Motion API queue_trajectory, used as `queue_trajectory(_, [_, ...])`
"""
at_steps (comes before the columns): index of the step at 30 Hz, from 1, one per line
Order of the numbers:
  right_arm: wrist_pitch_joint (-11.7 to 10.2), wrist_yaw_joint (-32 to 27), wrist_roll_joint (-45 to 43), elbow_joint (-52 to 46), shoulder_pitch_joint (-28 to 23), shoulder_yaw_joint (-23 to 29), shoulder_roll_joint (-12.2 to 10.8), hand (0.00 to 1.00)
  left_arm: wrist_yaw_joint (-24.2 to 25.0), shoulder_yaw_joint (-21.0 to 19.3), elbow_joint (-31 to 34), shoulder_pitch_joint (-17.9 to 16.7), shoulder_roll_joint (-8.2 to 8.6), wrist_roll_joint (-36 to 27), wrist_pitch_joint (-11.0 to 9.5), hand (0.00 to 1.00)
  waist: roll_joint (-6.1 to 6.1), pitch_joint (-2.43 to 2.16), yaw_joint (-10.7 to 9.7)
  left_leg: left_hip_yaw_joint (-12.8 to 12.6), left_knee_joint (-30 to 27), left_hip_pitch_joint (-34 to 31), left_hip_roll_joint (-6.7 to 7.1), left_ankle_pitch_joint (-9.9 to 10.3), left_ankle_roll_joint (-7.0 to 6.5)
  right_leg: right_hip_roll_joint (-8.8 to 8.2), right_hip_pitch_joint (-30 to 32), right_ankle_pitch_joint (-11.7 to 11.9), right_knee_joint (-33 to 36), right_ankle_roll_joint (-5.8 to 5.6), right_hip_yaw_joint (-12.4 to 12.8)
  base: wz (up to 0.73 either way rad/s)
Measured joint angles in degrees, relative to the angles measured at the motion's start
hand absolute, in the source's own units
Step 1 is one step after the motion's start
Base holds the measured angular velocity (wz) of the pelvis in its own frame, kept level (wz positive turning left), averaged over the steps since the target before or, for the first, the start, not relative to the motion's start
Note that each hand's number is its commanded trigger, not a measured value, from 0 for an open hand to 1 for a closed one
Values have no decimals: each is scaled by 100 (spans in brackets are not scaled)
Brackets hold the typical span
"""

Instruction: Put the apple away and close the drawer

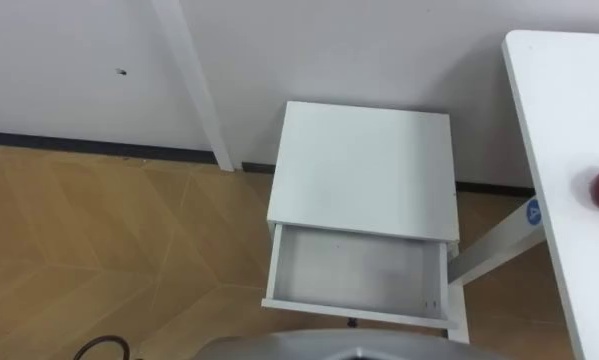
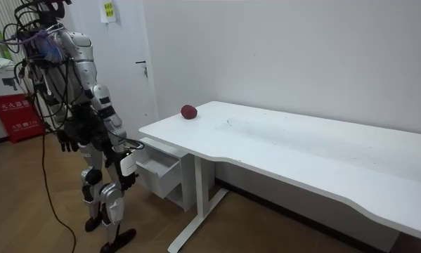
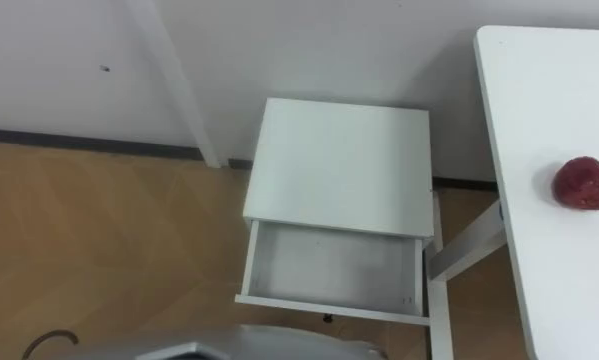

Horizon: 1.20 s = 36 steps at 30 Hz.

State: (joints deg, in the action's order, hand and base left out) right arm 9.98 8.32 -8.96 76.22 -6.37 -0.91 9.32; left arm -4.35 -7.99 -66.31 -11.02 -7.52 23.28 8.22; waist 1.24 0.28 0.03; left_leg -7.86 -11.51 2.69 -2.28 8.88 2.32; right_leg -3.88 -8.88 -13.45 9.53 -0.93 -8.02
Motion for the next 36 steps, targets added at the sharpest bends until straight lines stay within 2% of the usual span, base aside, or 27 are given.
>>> queue_trajectory(8, [-19,-18,39,-12,-13,0,0,0,77,29,2,7,0,-1,-2,0,15,-5,-12,-73,-18,38,-9,35,-1,-1,6,0,5,-1,68,-5])
queue_trajectory(13, [-11,-210,517,-12,-71,11,1,0,72,28,75,28,1,2,-20,0,37,-18,-1,-123,-1,58,-10,52,-3,-3,22,-5,15,-11,118,-5])
queue_trajectory(14, [-9,-293,830,12,-73,16,12,0,54,29,60,34,1,-3,-44,0,0,-13,-10,-135,-1,65,-10,53,-3,-3,17,-4,14,-13,130,0])
queue_trajectory(15, [-8,-420,1197,55,-111,66,24,0,12,25,56,49,1,-1,-69,0,53,-13,-49,-133,11,68,-9,53,-4,-3,12,-4,14,-14,140,0])
queue_trajectory(16, [-8,-472,1373,78,-148,161,22,0,-14,12,58,51,1,-1,-85,0,26,-16,-61,-133,23,74,-9,53,-3,0,12,-4,13,-14,148,0])
queue_trajectory(17, [-9,-551,1736,162,-206,360,16,0,-41,-56,65,43,7,-2,-125,0,52,-3,-90,-137,28,81,-11,53,-3,2,8,-5,15,-13,151,0])
queue_trajectory(20, [-10,-725,2966,189,-501,1002,-15,0,-71,-282,161,-36,8,-1,-256,0,13,36,-207,-177,63,133,-14,53,-3,1,-11,-5,19,-13,191,-7])
queue_trajectory(22, [-51,-911,3979,179,-591,1800,-22,0,-183,-544,178,-64,7,-6,-367,0,2,64,-332,-240,87,158,-19,53,-2,-1,1,-5,19,-14,216,-19])
queue_trajectory(23, [-240,-1051,4821,100,-582,2353,-18,0,-271,-693,179,-94,0,-12,-390,0,-24,62,-424,-321,103,173,-27,53,-3,1,41,-8,30,-19,302,-30])
queue_trajectory(24, [-427,-1133,5575,-43,-565,2694,-22,0,-350,-821,181,-109,-17,-16,-420,0,-33,54,-513,-370,126,189,-28,53,-3,-2,63,-8,48,-25,335,-26])
queue_trajectory(26, [-642,-1220,6594,-125,-490,3084,-23,0,-441,-906,206,-142,-58,-33,-506,0,-11,36,-610,-388,131,194,-27,55,-6,-4,69,-1,42,-38,339,-5])
queue_trajectory(28, [-763,-1331,7293,-235,-376,3424,-33,0,-509,-948,213,-163,-86,-17,-584,0,24,4,-673,-389,136,193,-26,55,-6,-2,74,0,43,-39,350,0])
queue_trajectory(30, [-910,-1449,8047,-314,-294,3682,-30,0,-605,-956,211,-217,-79,-28,-603,0,72,-72,-743,-389,156,192,-24,55,-6,1,78,0,33,-38,358,0])
queue_trajectory(32, [-951,-1562,8348,-320,-213,3859,-33,0,-652,-956,208,-285,-75,-60,-603,0,125,-108,-774,-389,155,191,-24,55,-5,2,76,0,25,-38,360,0])
queue_trajectory(36, [-1056,-1848,8692,-338,-163,4182,-32,0,-654,-969,205,-384,-79,-58,-594,0,193,-105,-778,-390,158,186,-22,56,-3,1,76,1,34,-36,364,0])
